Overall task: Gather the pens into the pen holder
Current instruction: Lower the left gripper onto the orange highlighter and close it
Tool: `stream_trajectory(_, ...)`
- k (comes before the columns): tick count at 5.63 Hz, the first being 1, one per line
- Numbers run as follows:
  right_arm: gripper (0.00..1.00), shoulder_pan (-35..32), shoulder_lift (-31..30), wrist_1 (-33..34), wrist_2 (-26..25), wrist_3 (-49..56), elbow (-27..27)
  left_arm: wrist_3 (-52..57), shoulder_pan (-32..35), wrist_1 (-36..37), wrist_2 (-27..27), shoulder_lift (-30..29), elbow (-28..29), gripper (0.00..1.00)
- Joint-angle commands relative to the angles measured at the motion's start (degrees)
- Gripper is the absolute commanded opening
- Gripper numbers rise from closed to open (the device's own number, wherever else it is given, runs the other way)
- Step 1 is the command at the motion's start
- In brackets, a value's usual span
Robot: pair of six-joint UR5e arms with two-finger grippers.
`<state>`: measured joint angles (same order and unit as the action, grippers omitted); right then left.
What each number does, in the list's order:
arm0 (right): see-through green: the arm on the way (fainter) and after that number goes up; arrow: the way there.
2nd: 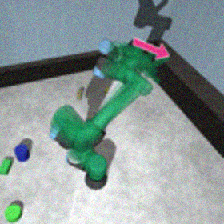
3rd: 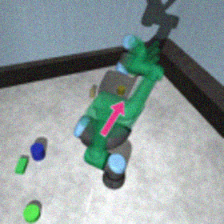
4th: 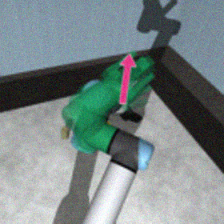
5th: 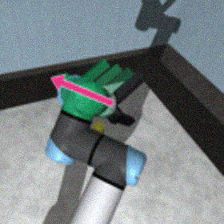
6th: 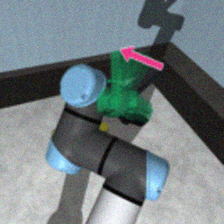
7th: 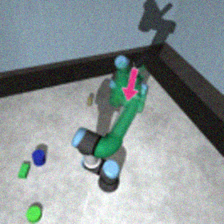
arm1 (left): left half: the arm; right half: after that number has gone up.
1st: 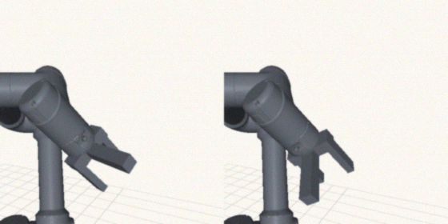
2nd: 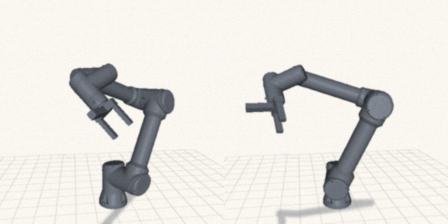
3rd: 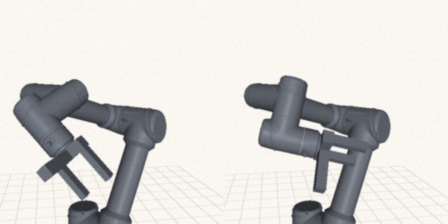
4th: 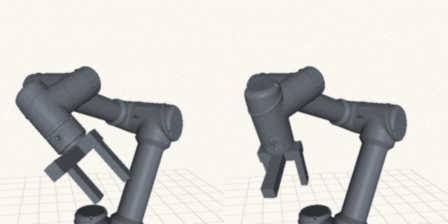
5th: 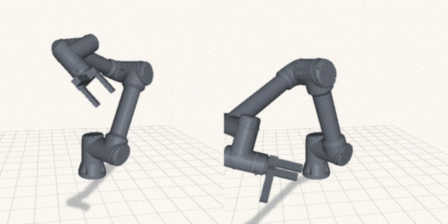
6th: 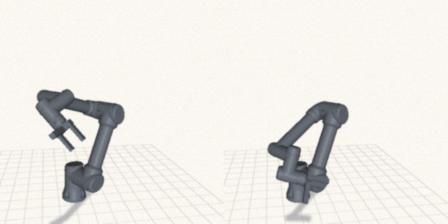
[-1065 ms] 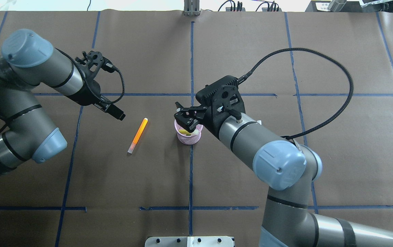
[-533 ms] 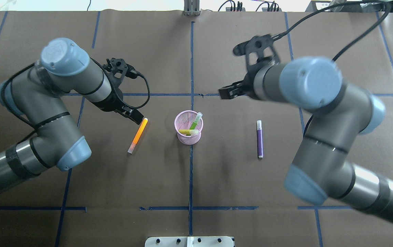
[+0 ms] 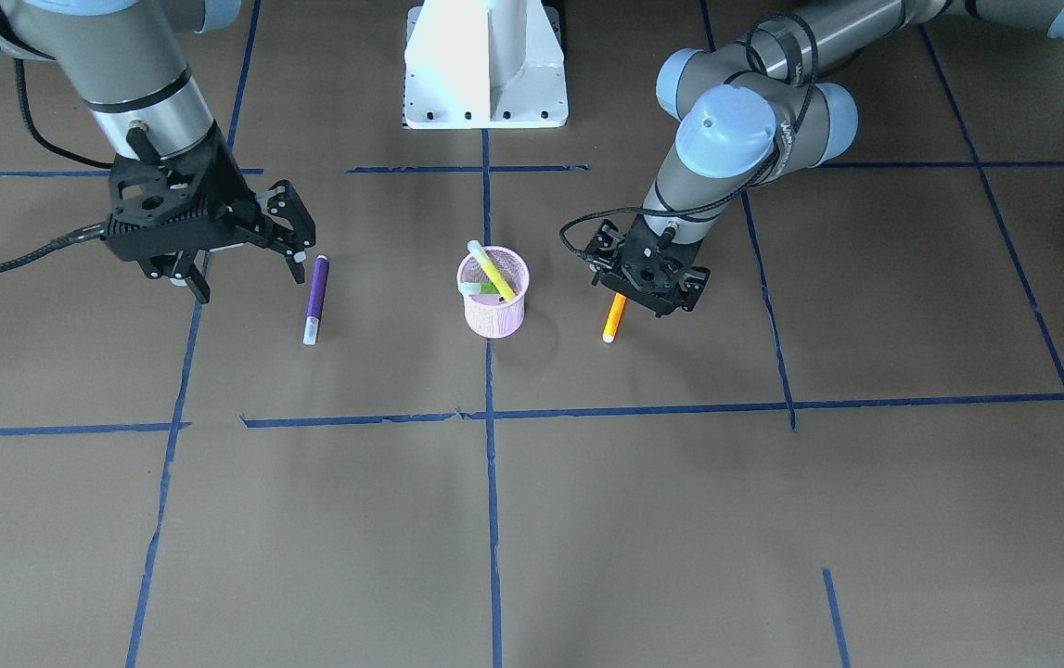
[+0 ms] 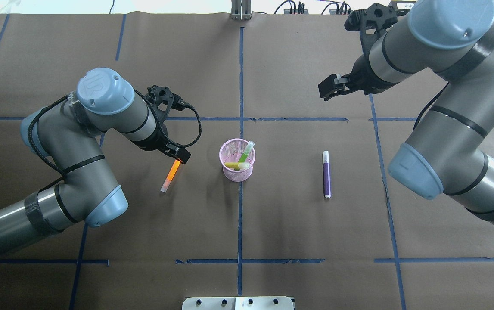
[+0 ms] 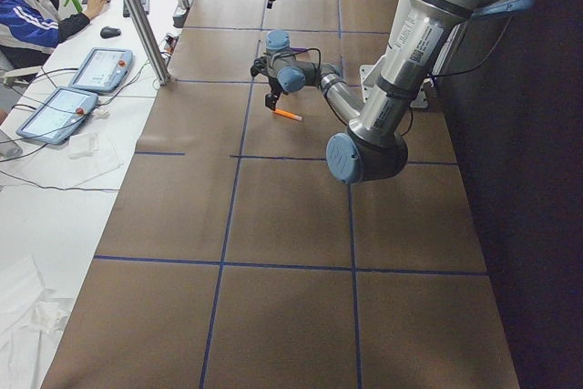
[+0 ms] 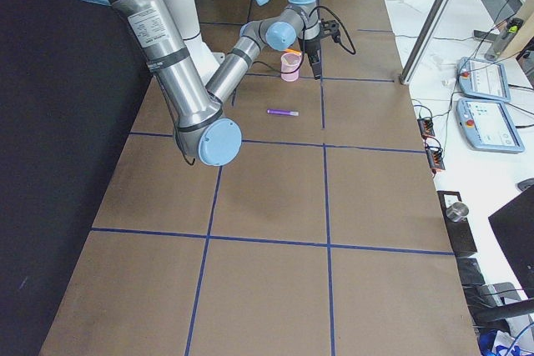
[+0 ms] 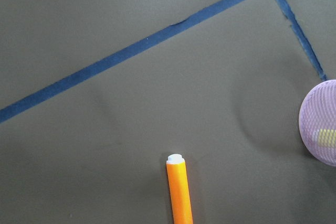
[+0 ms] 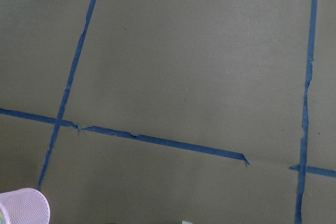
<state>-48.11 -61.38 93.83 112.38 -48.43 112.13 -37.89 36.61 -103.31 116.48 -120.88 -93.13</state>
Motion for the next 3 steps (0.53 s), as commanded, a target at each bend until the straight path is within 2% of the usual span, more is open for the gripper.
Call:
stream_trajectory(1, 1.0, -0.85, -0.06, 0.39, 1.44, -0.08, -0.5, -0.35, -0.74, -0.49, -0.11, -0.59, 3.47, 0.94)
stream_trajectory(3, 1.0, -1.11, -0.06, 0.39, 1.44, -0.08, -0.77, -0.69, -0.75, -0.4, -0.03, -1.11, 3.49, 0.89)
